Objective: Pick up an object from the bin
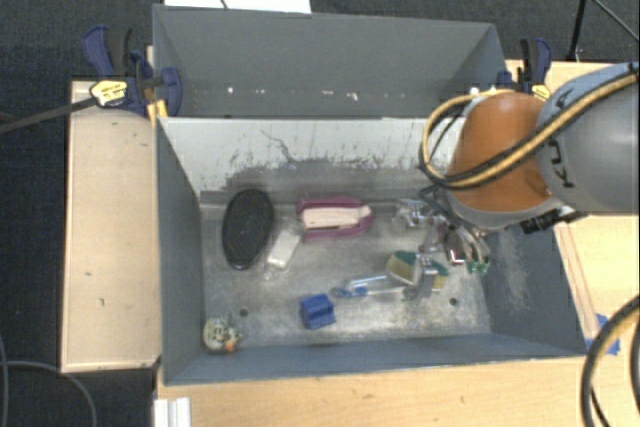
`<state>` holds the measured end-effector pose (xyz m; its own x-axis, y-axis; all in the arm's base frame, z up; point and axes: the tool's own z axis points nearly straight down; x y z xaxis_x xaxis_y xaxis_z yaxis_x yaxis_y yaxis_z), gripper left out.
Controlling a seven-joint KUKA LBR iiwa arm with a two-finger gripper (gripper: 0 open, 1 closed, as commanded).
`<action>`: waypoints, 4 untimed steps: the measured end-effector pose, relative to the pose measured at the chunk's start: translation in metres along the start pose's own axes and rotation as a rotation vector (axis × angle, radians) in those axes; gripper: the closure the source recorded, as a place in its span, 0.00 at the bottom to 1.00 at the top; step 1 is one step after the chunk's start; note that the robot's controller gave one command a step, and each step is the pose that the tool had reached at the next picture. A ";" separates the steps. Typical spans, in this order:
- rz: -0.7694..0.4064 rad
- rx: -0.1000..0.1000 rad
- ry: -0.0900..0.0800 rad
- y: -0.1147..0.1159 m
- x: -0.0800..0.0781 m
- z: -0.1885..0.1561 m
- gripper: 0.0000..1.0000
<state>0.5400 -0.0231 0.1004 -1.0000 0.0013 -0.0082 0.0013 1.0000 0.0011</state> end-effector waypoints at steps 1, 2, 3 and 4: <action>-0.042 0.001 0.009 -0.009 -0.003 0.031 0.00; -0.044 0.001 0.007 -0.009 -0.004 0.031 0.00; -0.045 0.001 0.008 -0.009 -0.004 0.031 1.00; -0.047 0.002 0.003 -0.009 -0.005 0.003 1.00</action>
Offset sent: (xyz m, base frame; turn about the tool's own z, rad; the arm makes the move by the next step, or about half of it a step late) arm 0.0037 -0.0089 -0.0304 -0.0435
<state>0.5453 -0.0326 0.0973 -0.9989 -0.0460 -0.0056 -0.0460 0.9989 -0.0009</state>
